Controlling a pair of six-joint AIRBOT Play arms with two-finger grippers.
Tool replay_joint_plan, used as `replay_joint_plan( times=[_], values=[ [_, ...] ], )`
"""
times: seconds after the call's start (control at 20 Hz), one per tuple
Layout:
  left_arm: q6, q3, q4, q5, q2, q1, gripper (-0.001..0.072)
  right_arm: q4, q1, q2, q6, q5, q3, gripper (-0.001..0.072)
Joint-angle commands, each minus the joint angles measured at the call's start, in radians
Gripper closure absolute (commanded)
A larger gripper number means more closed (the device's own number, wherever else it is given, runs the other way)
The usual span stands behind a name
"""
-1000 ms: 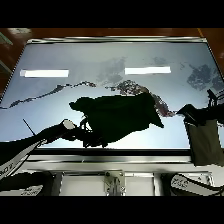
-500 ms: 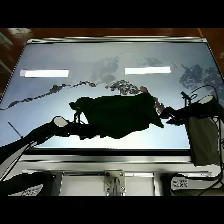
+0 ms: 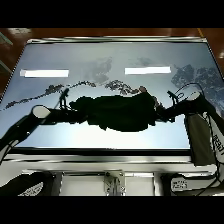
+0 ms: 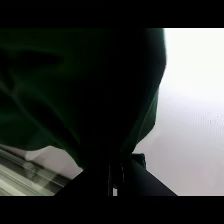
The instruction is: Fold the shirts.
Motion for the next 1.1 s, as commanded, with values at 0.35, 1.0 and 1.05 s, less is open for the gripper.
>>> replay_joint_plan(
  times=[0.35,1.0,1.05],
  values=[
    [-0.065,0.969,0.439,-0.193,0.248,0.11,0.0671,0.043,-0.109,0.617,0.006,-0.164,0.657,0.0646],
    [-0.22,1.096,0.766,-0.65,0.356,0.11,0.067,-0.248,-0.109,0.828,0.132,-0.127,0.756,0.0646],
    [-0.22,1.055,0.779,-0.65,0.352,0.11,0.067,-0.268,-0.109,0.795,0.132,-0.066,0.756,0.0646]
  ],
)
